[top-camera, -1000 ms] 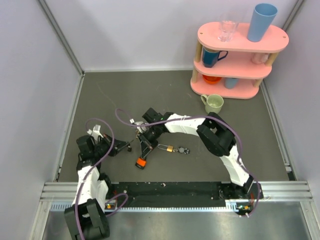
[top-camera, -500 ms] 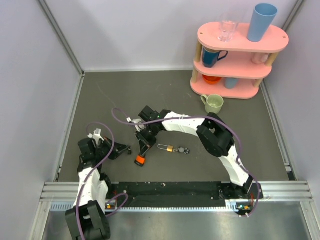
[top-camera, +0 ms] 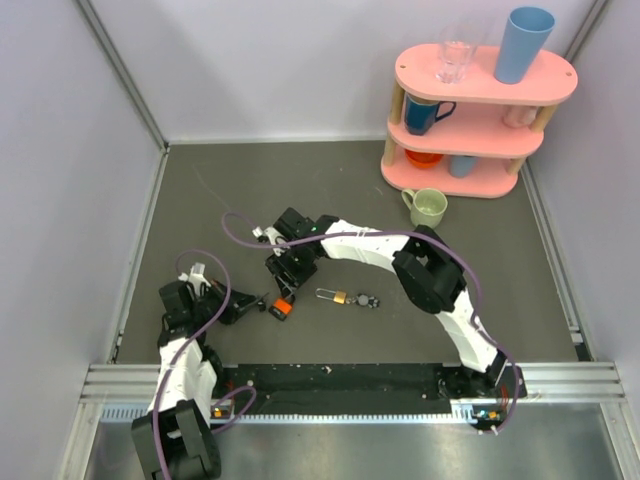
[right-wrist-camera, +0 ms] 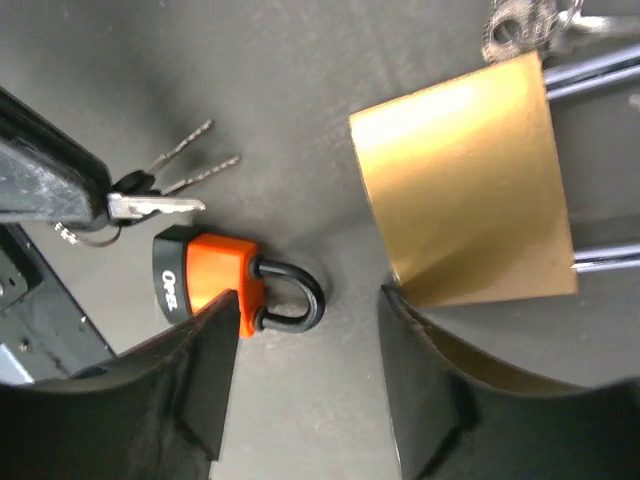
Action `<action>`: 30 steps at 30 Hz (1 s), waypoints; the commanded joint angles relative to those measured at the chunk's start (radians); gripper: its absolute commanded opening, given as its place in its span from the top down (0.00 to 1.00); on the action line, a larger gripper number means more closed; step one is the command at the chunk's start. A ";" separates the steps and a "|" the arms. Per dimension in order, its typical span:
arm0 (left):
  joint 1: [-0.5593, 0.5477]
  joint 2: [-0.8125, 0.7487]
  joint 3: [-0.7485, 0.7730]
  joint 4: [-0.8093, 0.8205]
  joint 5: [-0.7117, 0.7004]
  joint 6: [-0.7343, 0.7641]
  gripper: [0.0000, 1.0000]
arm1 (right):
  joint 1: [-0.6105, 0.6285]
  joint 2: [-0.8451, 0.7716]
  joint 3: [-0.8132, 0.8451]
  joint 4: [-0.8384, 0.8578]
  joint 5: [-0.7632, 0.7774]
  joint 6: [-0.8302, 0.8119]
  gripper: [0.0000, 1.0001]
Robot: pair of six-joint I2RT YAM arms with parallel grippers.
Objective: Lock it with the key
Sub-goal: Place the lock at the center of the board, then place the key at the center of the board.
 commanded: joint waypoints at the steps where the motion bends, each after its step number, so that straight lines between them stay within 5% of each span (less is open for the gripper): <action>1: 0.005 -0.007 -0.014 0.071 -0.005 -0.006 1.00 | 0.034 0.001 0.079 0.000 0.087 -0.049 0.39; 9: 0.007 0.012 -0.004 0.132 -0.005 -0.004 1.00 | 0.049 -0.094 0.067 0.032 0.170 -0.013 0.25; 30: -0.011 0.215 -0.001 0.295 0.015 0.056 1.00 | -0.062 -0.502 -0.381 0.313 0.057 0.161 0.23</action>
